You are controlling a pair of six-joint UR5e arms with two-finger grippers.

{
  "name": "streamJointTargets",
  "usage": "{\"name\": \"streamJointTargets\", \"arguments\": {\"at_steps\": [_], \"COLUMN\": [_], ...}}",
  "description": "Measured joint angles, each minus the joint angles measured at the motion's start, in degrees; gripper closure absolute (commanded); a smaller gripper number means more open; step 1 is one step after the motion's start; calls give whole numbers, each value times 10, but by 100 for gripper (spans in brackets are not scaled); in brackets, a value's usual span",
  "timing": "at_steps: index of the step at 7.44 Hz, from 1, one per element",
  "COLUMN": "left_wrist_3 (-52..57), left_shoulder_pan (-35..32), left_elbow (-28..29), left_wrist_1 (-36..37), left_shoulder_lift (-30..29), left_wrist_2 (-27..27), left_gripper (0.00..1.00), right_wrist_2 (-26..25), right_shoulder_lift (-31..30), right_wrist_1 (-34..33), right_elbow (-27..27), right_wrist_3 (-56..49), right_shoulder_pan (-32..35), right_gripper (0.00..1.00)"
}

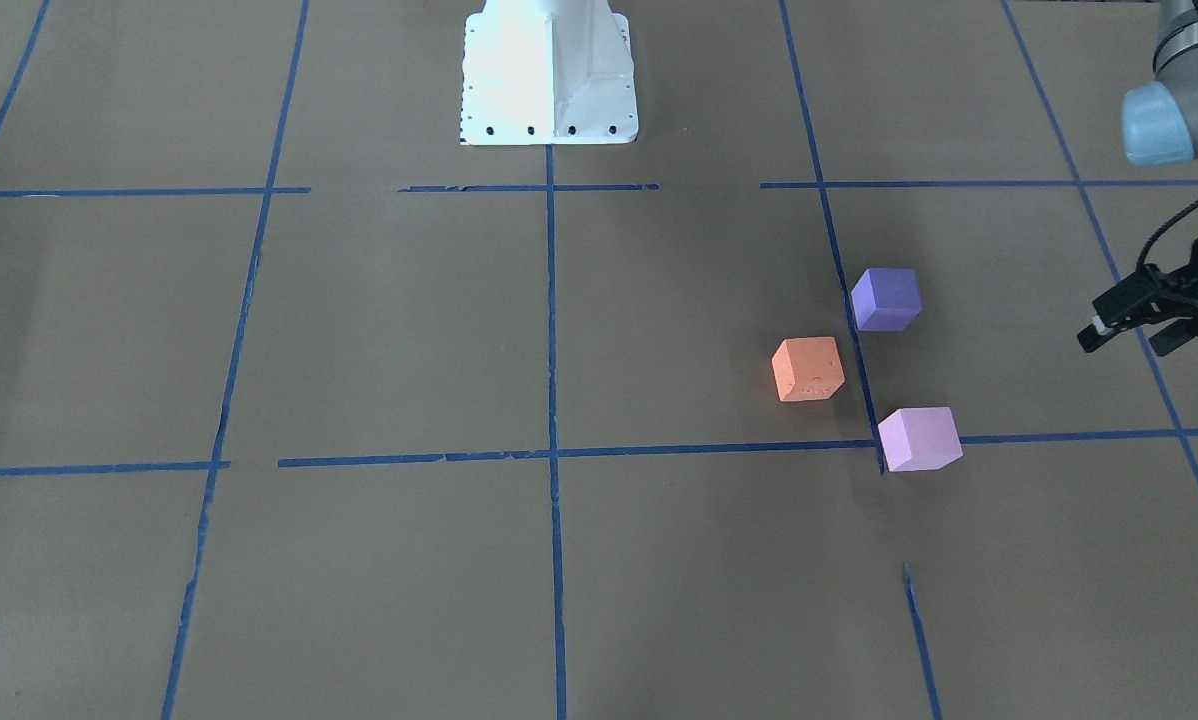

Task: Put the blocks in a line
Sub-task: 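Reach the left gripper down over the orange cube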

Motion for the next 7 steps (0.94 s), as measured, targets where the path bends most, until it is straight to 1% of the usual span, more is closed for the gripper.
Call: {"name": "streamJointTargets", "arguments": {"at_steps": [3, 5, 7], "left_wrist_3": [-121, -175, -213], "left_shoulder_pan": [120, 188, 231], "left_elbow": [8, 14, 19], "left_wrist_1": [-4, -2, -2], "left_shoulder_lift": [-68, -85, -91], "left_wrist_2": [46, 95, 123], "left_gripper": [0, 0, 0], "right_wrist_2": [0, 0, 0], "right_shoulder_lift": [0, 0, 0], "right_wrist_1": [0, 0, 0], "right_elbow": [0, 0, 0], "right_wrist_3": [0, 0, 0], "right_shoulder_pan": [0, 0, 0], "right_gripper": [0, 0, 0]}}
